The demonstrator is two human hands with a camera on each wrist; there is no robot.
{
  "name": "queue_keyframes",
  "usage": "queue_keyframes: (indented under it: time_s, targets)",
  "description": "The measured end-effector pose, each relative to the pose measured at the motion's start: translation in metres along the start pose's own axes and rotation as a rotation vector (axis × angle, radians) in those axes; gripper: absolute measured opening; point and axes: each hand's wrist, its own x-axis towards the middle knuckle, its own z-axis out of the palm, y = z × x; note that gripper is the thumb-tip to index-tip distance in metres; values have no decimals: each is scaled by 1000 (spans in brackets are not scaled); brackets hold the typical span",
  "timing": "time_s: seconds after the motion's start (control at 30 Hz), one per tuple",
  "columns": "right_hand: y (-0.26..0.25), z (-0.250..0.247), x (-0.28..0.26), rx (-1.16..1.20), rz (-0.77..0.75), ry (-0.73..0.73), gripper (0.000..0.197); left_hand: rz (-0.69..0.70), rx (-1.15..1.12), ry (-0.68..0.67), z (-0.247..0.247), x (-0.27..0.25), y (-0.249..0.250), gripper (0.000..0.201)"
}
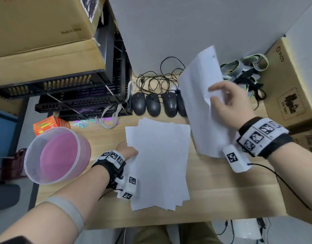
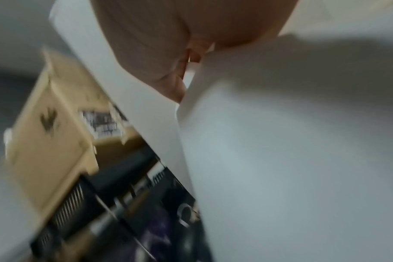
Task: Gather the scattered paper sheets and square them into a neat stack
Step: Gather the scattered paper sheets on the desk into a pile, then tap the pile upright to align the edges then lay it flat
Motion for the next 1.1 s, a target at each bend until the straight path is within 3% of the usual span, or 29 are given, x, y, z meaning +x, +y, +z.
queue_keyframes:
  time_s: [0.17, 0.33, 0.4, 0.53, 0.6, 0.73, 0.8, 0.83, 0.93, 1.0, 1.1]
  targets:
    - [-21, -1, -11, 825, 366, 22, 38, -29, 28, 26, 2, 6, 3, 33]
    - [26, 41, -46, 764, 701, -79, 61, -46, -40, 32, 8, 5, 9, 32]
    - [47, 61, -68, 666, 811, -116, 66, -43, -203, 37, 12, 4, 8, 43]
    - [70, 98, -103, 340, 780, -127, 62, -58, -585, -153, 17, 2, 8, 57]
    - [72, 108, -109, 201, 786, -158, 59, -18, -543, -190, 19, 1, 8, 52]
    - [76, 122, -113, -74, 669, -301, 44, 103, -214, -107, 24, 1, 6, 48]
    - [77, 122, -110, -193, 660, -329, 38, 132, -187, -105, 26, -2, 9, 49]
    - [80, 120, -109, -207, 687, -314, 44, 140, -213, -123, 27, -5, 12, 49]
    - [84, 109, -104, -53, 726, -181, 69, 189, -293, -233, 30, -21, 24, 45]
    - [85, 97, -101, 276, 745, -133, 75, 241, -315, -282, 29, -32, 34, 44]
    - [77, 75, -96, 536, 778, -258, 59, 301, -325, -328, 23, -44, 51, 51]
